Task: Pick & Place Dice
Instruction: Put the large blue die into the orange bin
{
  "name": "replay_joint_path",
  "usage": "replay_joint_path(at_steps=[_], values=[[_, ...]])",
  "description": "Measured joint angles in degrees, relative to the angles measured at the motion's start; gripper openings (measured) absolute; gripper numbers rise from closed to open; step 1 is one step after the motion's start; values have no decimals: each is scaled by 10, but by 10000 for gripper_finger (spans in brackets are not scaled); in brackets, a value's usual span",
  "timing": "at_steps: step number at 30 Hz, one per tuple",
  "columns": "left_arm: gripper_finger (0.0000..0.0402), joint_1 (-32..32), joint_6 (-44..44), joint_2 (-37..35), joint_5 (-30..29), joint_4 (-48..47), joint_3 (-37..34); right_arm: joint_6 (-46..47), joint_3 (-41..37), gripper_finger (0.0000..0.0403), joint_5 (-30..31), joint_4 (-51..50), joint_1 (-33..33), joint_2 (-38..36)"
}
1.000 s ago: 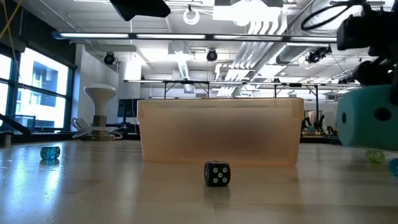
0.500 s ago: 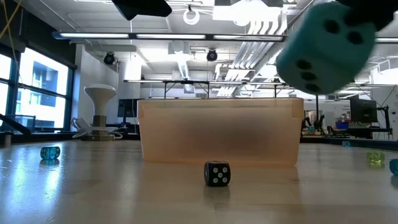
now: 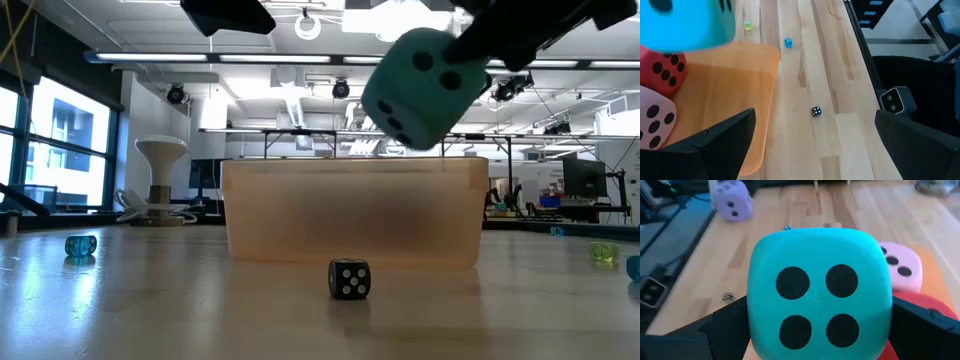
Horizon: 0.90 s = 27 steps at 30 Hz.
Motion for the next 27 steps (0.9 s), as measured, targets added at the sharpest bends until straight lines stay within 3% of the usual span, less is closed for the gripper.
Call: replay_joint_path(at_steps=[9,27], values=[[399,0,-1,0,0,-20,0,12,0,376,0,48,-23,51],[399,0,-1,0,0,-27,0,21,0,398,37,49,-10,55]])
